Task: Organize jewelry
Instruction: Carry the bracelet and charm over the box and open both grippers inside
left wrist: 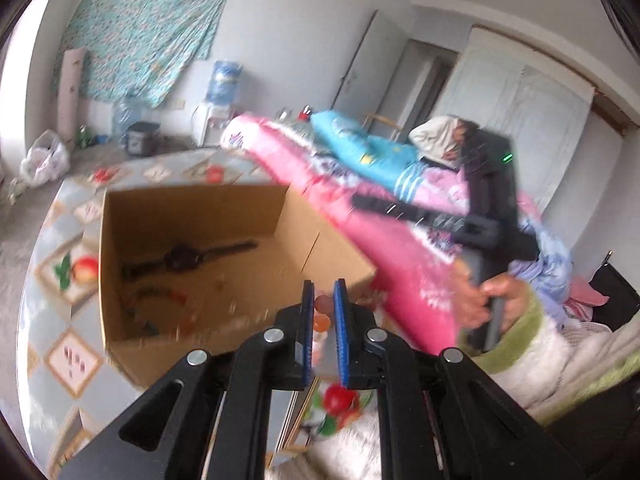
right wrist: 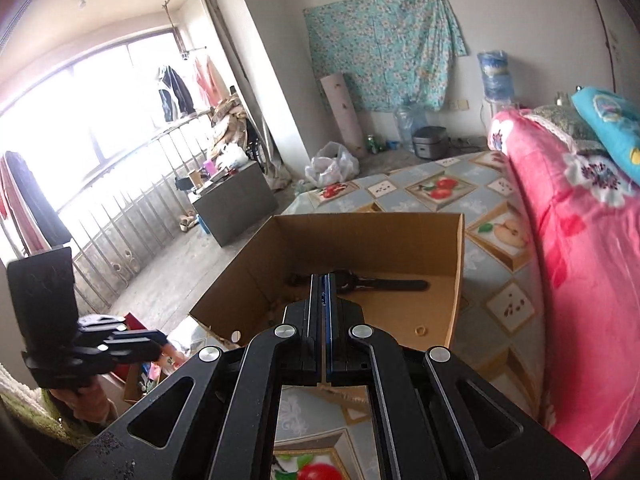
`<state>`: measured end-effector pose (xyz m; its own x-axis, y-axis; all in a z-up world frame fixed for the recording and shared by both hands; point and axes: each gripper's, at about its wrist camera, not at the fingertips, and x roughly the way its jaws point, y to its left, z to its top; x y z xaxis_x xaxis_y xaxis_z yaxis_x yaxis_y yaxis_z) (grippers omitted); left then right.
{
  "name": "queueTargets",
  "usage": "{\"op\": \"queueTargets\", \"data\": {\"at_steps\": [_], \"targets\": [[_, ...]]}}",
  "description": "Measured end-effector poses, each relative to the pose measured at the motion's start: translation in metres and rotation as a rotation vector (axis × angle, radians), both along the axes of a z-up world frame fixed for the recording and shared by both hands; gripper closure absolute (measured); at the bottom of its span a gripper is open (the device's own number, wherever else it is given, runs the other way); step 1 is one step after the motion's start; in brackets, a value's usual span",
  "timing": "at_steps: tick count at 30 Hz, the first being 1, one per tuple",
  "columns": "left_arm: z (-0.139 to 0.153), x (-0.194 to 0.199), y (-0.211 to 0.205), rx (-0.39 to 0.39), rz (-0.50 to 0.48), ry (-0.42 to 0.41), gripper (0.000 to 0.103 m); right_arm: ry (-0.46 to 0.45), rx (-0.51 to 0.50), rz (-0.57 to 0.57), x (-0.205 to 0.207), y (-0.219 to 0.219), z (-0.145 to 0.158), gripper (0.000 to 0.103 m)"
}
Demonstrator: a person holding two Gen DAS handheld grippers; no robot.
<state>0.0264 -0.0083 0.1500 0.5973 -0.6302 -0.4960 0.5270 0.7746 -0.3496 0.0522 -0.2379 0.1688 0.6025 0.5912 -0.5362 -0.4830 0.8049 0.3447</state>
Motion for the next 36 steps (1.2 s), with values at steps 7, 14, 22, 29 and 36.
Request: {"op": "queueTargets", "data": {"at_steps": [7,14,22,29,36], "targets": [[0.017,0.050,-0.010,-0.023,-0.020,0.028,0.094,0.231,-0.124,0.072,0.073,0.028,-0.023,0.103],[-0.022,0.121,-0.029,0.018,-0.022,0.226,0.094,0.400,-0.284,0.106,0.133,0.061,-0.060,0.103],[-0.058,0.154,-0.044,0.072,-0.024,0.339,0.094,0.424,-0.329,0.107,0.154,0.070,-0.074,0.084],[-0.070,0.168,-0.054,0.100,-0.046,0.389,0.094,0.322,-0.129,0.025,0.130,0.024,-0.039,0.076],[-0.084,0.189,-0.071,0.100,-0.068,0.492,0.085,0.296,-0.037,-0.034,0.112,-0.009,-0.024,0.074]]}}
